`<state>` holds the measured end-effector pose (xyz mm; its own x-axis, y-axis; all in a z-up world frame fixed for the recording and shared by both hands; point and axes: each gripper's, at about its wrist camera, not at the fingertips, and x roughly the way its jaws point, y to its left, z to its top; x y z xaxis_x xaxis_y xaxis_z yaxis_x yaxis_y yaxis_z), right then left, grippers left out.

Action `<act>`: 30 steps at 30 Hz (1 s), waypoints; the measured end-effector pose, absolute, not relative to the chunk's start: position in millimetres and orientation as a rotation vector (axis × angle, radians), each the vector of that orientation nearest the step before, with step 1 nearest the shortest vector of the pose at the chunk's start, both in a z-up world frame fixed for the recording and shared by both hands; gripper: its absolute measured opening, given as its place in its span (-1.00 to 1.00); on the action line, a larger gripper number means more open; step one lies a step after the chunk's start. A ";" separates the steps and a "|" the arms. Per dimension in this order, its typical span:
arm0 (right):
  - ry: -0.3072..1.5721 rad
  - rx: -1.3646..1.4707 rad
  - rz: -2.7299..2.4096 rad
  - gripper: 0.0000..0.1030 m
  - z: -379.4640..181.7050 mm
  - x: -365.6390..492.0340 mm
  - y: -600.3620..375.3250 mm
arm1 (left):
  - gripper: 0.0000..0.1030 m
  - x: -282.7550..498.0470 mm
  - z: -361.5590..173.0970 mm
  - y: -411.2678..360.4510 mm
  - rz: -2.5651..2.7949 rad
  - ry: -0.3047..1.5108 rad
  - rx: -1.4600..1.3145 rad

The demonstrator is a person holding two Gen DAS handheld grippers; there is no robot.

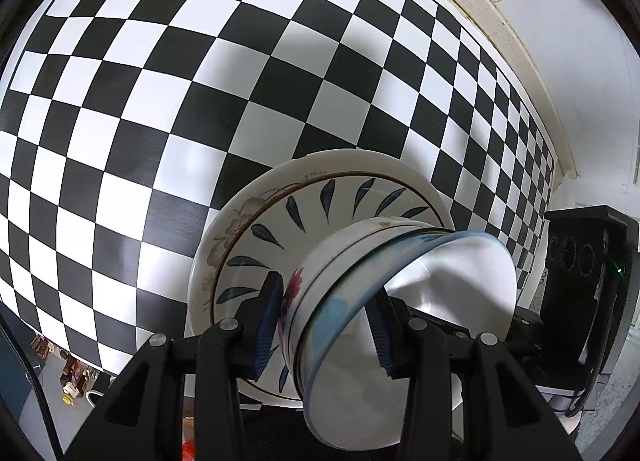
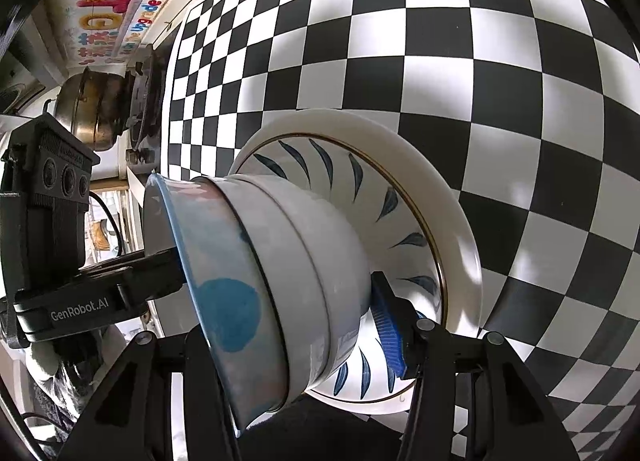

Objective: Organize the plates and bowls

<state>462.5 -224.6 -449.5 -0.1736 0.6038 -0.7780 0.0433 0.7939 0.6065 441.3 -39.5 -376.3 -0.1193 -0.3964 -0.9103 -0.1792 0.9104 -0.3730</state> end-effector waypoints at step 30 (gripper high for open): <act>1.111 0.060 0.048 0.69 -240.8 328.3 -210.7 | -0.20 320.1 -219.9 -41.6 -0.001 1.126 0.012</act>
